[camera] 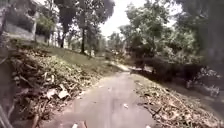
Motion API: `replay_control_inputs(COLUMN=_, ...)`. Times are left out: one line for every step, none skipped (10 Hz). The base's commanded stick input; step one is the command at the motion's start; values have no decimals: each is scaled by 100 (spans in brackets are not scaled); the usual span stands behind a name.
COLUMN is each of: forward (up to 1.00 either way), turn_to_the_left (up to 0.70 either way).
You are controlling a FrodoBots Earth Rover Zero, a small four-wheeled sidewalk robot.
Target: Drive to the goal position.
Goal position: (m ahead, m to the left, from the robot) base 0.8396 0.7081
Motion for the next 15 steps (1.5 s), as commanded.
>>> replay_control_inputs(forward=100, turn_to_the_left=0)
replay_control_inputs(forward=100, turn_to_the_left=0)
replay_control_inputs(forward=100, turn_to_the_left=0)
replay_control_inputs(forward=100, turn_to_the_left=0)
replay_control_inputs(forward=100, turn_to_the_left=0)
replay_control_inputs(forward=100, turn_to_the_left=0)
replay_control_inputs(forward=100, turn_to_the_left=0)
replay_control_inputs(forward=100, turn_to_the_left=0)
replay_control_inputs(forward=100, turn_to_the_left=0)
replay_control_inputs(forward=100, turn_to_the_left=0)
replay_control_inputs(forward=100, turn_to_the_left=0)
replay_control_inputs(forward=100, turn_to_the_left=0)
replay_control_inputs(forward=100, turn_to_the_left=0)
replay_control_inputs(forward=100, turn_to_the_left=0)
replay_control_inputs(forward=100, turn_to_the_left=0)
